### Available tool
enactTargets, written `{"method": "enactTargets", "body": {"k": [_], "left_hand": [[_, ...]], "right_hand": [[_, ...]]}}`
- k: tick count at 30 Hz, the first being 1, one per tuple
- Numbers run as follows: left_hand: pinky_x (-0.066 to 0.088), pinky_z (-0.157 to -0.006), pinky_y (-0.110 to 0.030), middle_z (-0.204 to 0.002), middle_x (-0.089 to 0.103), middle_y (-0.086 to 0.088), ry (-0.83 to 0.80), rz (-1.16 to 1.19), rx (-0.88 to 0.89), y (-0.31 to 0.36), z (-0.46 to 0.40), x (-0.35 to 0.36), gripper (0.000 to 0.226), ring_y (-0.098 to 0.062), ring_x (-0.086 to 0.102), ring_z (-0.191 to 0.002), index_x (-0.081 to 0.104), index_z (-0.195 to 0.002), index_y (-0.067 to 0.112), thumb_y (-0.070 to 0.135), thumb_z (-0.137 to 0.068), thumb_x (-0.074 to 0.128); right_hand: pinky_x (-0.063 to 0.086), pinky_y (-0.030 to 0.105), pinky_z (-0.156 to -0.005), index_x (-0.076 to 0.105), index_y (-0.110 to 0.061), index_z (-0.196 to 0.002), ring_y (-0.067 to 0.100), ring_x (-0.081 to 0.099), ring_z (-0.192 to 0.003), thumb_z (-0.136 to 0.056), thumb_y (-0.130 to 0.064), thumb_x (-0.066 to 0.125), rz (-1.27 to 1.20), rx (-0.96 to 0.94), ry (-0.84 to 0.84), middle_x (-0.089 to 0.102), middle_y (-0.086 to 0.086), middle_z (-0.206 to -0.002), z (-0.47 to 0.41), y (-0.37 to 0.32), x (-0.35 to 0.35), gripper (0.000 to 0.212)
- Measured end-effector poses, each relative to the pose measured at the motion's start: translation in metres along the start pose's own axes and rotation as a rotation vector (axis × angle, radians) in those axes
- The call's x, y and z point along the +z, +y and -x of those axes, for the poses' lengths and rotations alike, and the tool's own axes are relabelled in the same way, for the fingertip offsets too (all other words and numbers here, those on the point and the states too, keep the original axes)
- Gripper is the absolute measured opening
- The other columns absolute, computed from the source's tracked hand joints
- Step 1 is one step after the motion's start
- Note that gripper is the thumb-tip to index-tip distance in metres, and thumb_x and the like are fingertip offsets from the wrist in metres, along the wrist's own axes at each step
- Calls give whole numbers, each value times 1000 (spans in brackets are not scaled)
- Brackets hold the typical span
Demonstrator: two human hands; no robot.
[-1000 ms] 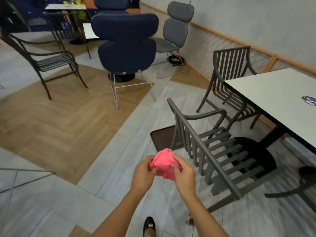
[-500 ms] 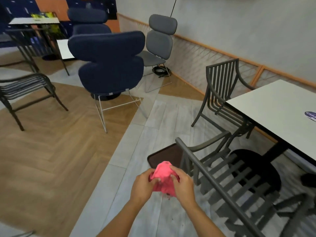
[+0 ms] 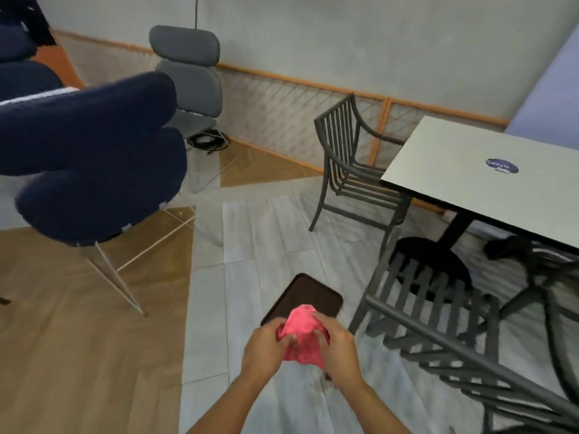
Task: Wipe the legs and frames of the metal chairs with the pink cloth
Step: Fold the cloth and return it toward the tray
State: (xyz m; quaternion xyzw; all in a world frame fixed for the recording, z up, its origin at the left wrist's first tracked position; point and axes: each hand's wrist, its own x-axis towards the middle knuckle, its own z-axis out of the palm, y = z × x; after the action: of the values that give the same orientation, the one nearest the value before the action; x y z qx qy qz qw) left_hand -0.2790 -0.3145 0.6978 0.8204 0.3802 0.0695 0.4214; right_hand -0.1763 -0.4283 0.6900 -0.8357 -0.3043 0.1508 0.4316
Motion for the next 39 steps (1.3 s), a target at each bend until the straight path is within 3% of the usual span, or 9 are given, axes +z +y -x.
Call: {"method": "enactTargets", "body": {"k": [6,14,18,24,27,29,31,35,39], "left_hand": [[49,-74,-23,-94,67,12,-122,-58,106,-33,-64,-37,25,-8,61,-82,63,-109,27,31,-83,63],[52,-78,-27,-94,67,14,-238,-79,143,-69,-166,-2,26,-6,62,-83,62,-109,29,33,-83,62],[47,-78,-18,-101,67,10,-283,-63,181,-102,-225,39,29,-7,61,-87,61,-114,24,29,-85,63],[47,-95,-26,-128,48,11,-326,-18,293,-175,-298,116,49,-8,53,-110,38,-138,38,27,-93,53],[49,-90,-21,-132,42,12,-364,-82,371,-219,-335,157,45,-6,54,-108,36,-139,39,27,-97,44],[44,-84,-7,-130,45,15,-378,-115,441,-250,-358,184,36,5,53,-102,44,-134,33,32,-98,42],[42,-75,-3,-118,57,16,-343,-168,543,-284,-380,214,26,14,55,-90,55,-119,35,36,-94,48],[31,-82,2,-122,48,22,-325,-156,659,-346,-428,275,57,5,46,-109,55,-125,29,59,-82,32],[29,-90,1,-132,49,11,-350,-155,641,-389,-467,326,39,-9,47,-123,54,-129,22,32,-94,39]], "right_hand": [[46,17,-86,64,-19,-119,8,61,-92,-88,-2,55,-37,80,118,66,-4,-107,-30,-15,53,36],[37,3,-83,61,-23,-117,2,51,-97,-89,-2,52,-45,192,119,56,-10,-109,-98,36,102,36],[38,-1,-82,62,-20,-120,5,56,-94,-88,5,52,-2,232,183,59,-3,-112,-139,88,138,42],[28,-10,-85,57,-16,-127,7,50,-107,-89,4,53,57,203,251,48,-3,-127,-186,180,203,43],[39,3,-91,57,-24,-125,4,52,-113,-95,-11,51,30,207,293,48,-10,-131,-204,236,241,33],[41,10,-92,57,-31,-119,-9,53,-108,-96,-18,49,70,189,304,54,-14,-125,-213,270,265,27],[34,0,-86,56,-23,-120,-27,43,-101,-97,-12,44,80,155,275,52,-20,-116,-223,304,288,29],[33,-2,-76,63,-15,-114,-25,46,-88,-96,-14,45,127,142,317,54,-14,-105,-248,381,332,26],[33,-4,-72,65,-10,-110,-15,51,-84,-96,-10,46,102,211,338,53,-16,-99,-274,445,369,24]]}}
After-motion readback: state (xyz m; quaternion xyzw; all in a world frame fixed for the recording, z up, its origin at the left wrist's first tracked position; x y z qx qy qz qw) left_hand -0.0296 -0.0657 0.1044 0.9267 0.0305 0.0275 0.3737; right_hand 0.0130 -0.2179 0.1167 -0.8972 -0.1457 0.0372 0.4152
